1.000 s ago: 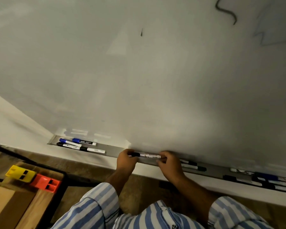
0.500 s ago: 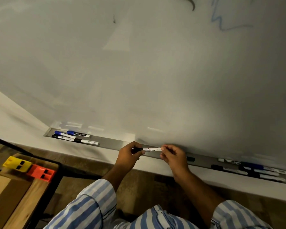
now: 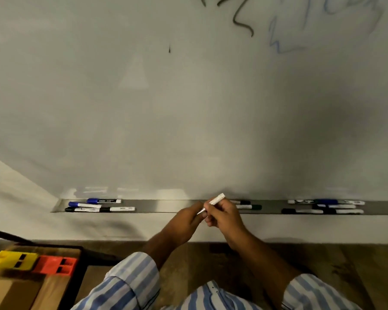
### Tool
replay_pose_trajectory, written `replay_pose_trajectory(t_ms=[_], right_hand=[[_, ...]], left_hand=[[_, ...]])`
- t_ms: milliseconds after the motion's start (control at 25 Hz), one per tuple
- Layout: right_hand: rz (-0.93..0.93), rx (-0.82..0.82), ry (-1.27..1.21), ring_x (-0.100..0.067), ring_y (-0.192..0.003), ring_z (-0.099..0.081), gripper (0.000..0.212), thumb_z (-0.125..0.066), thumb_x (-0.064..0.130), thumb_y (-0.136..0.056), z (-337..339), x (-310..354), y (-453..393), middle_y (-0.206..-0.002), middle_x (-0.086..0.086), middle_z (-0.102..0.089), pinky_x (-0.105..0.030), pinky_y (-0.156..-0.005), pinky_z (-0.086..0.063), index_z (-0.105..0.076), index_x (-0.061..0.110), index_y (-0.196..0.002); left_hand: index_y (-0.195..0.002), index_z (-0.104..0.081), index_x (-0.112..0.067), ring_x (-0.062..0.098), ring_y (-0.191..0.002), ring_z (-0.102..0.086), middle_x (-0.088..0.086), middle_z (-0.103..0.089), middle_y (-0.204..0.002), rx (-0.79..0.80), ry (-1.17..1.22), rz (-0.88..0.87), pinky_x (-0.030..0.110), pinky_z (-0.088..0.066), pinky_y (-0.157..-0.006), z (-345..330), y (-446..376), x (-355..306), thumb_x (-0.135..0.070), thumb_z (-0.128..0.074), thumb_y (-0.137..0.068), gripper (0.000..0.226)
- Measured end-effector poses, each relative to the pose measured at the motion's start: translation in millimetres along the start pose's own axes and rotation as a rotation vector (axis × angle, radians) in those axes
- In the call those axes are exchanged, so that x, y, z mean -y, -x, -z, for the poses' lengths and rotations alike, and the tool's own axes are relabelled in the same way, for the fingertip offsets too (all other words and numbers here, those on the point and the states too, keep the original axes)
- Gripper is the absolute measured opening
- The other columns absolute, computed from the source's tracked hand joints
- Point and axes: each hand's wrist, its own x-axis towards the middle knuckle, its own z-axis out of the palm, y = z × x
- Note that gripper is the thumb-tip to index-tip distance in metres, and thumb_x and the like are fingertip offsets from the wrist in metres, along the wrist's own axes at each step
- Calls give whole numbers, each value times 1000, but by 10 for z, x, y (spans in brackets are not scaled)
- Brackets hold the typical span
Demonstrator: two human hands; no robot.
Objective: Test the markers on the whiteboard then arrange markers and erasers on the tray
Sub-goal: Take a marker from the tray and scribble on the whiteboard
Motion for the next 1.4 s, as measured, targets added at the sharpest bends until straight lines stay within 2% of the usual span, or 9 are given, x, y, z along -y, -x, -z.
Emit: replay_pose_trajectory(t_ms=[80, 200, 320, 440, 640, 840, 1040, 1240, 1400], right_hand=[[57, -25, -14, -18, -73, -71, 10, -67, 17, -104, -65, 50, 116, -83, -7, -76, -29, -70, -59, -71, 10, -110], [195, -75, -50, -19, -75, -72, 9, -65, 15, -105, -127, 185, 318, -86, -8, -76, -30, -70, -60, -71, 11, -110], [319, -151, -164, -21, -67, -66, 7, -63, 17, -106, -111, 469, 489, -79, -11, -71, -32, -60, -58, -69, 14, -107], [422, -157, -295, -26, -70, -65, 9, -61, 17, -106, 13, 901, 589, -84, -17, -68, -34, -58, -56, -68, 12, -109], [540, -51, -336, -23, -72, -60, 19, -62, 26, -101, 214, 1655, 742, -82, -15, -62, -31, -59, -50, -70, 17, -87], [716, 52, -353, -28, -85, -70, 34, -51, 29, -97, 379, 2321, 912, -94, -18, -71, -34, -63, -57, -70, 9, -119], [920, 78, -301, -31, -90, -72, 33, -48, 24, -99, 426, 3035, 1105, -104, -21, -76, -34, -63, -58, -76, 11, -110], [1089, 54, -262, -35, -97, -75, 26, -50, 2, -107, 458, 3556, 1220, -108, -18, -78, -35, -70, -62, -74, 9, -113], [1287, -61, -218, -27, -79, -71, 24, -54, 6, -102, 533, 3934, 1323, -95, -16, -76, -34, -69, -62, -76, 12, -109]], left_hand=[[-134, -61, -35, -2, -105, -65, -20, -69, -115, -12, 18, -70, 25, -51, -94, 102, 53, -45, -40, -47, -112, 27], [-117, -63, -33, 9, -88, -67, -12, -70, -96, -32, 28, -152, 34, -54, -82, 243, 81, -183, -43, -50, -110, 18], [-113, -64, -30, 8, -66, -57, -11, -61, -75, -184, 93, -171, 35, -48, -66, 346, 70, -368, -47, -62, -103, 19], [-118, -61, -27, 7, -60, -47, -9, -51, -66, -342, 198, -207, 30, -40, -60, 551, 4, -619, -31, -64, -104, 15], [-108, -59, -15, 17, -76, -56, -1, -60, -86, -540, 240, -379, 33, -47, -72, 997, -188, -1286, -3, -40, -96, 26], [-103, -62, -13, 13, -85, -59, -2, -61, -94, -853, 49, -537, 23, -45, -79, 1586, -207, -2088, 6, -40, -92, 31], [-106, -67, -2, 19, -98, -57, 3, -60, -107, -1154, -295, -751, 30, -47, -87, 2445, -285, -2843, 14, -40, -81, 40], [-120, -69, 1, 30, -129, -59, 15, -63, -133, -1307, -509, -877, 43, -51, -107, 3199, -311, -3490, 20, -34, -83, 55], [-143, -62, -6, 27, -152, -42, 10, -53, -157, -1415, -628, -887, 43, -37, -125, 3832, -365, -3915, 11, -32, -97, 57]])
